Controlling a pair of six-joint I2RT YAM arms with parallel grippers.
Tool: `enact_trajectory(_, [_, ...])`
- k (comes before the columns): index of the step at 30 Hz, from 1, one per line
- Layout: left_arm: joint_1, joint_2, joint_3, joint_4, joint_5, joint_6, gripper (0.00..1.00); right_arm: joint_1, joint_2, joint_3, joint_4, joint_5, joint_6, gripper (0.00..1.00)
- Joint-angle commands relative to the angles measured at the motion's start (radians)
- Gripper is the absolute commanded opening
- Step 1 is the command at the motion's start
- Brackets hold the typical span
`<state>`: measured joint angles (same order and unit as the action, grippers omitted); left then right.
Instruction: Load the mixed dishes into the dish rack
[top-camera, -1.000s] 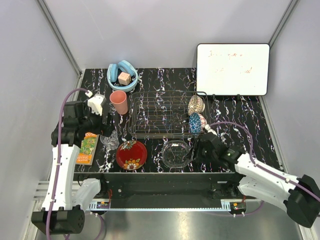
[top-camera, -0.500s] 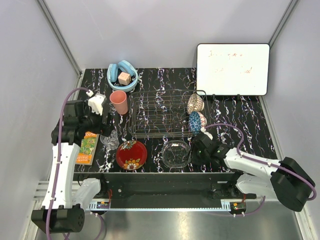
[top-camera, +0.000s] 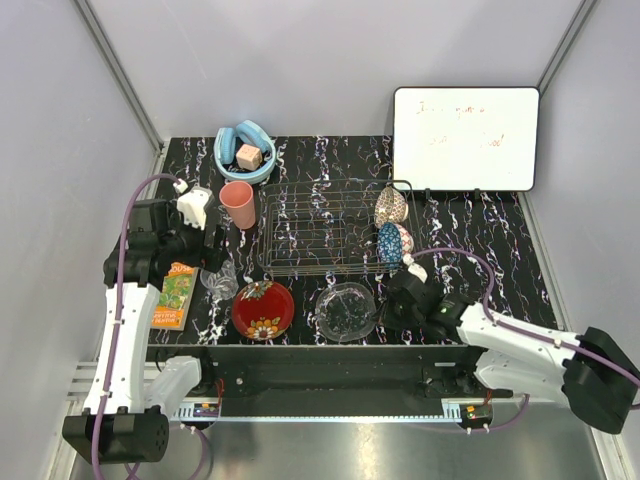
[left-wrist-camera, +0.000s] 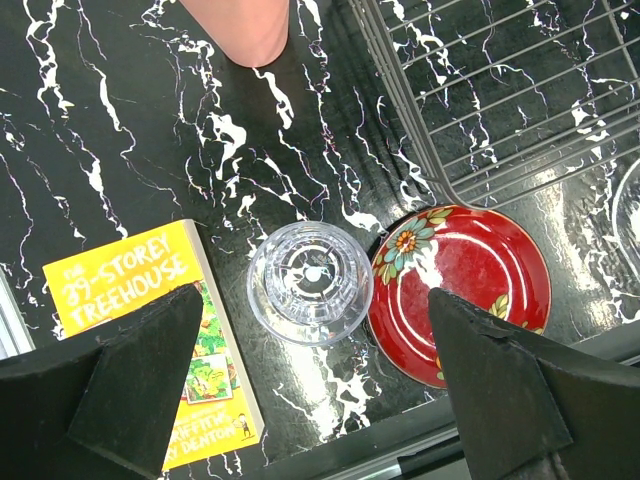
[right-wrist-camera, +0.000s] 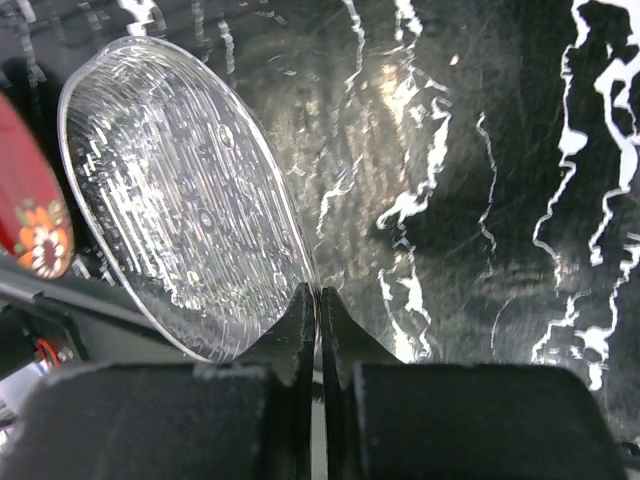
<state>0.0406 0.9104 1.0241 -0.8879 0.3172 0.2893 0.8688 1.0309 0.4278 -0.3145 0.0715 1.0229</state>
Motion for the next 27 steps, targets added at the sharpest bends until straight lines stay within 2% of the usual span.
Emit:
enact_trajectory(1, [-0.002,-0.024,0.042,0.043,-0.013,0.002,0.99,0.045,-0.087,0.015,-0.046,0.070,0.031,0.00])
enact_trajectory(4, [-0.002,-0.022,0.050,0.040,-0.009,-0.006,0.99,0.068,-0.130,0.047,-0.084,0.086,-0.007,0.00])
enact_trajectory(7, [-0.004,-0.019,0.059,0.040,-0.007,-0.015,0.99,0.087,-0.146,0.139,-0.139,0.114,-0.122,0.00])
enact_trajectory(11, [-0.002,-0.010,0.073,0.040,0.000,-0.025,0.99,0.133,-0.140,0.293,-0.196,0.262,-0.382,0.00])
enact_trajectory(16, [-0.004,-0.005,0.082,0.038,0.002,-0.030,0.99,0.131,-0.071,0.490,-0.181,0.370,-0.616,0.00])
enact_trajectory(19, [-0.002,-0.011,0.080,0.037,-0.001,-0.022,0.99,0.131,-0.023,0.570,-0.131,0.506,-0.775,0.00])
enact_trajectory(22, [-0.002,-0.008,0.074,0.037,0.005,-0.027,0.99,0.133,0.049,0.618,0.021,0.721,-1.016,0.00])
enact_trajectory(23, [-0.002,-0.007,0.073,0.037,0.008,-0.030,0.99,0.131,0.075,0.624,0.149,0.832,-1.204,0.00])
enact_trajectory(24, [-0.004,-0.007,0.071,0.037,0.014,-0.030,0.99,0.133,0.127,0.628,0.231,0.868,-1.307,0.00])
enact_trajectory(25, [-0.004,-0.004,0.070,0.037,0.016,-0.032,0.99,0.131,0.150,0.602,0.356,0.898,-1.421,0.00])
enact_trajectory(26, [-0.002,-0.002,0.070,0.035,0.017,-0.033,0.99,0.131,0.175,0.580,0.614,0.919,-1.663,0.00])
enact_trajectory(27, [-0.004,-0.002,0.070,0.035,0.016,-0.032,0.99,0.130,0.220,0.559,0.740,0.909,-1.778,0.00])
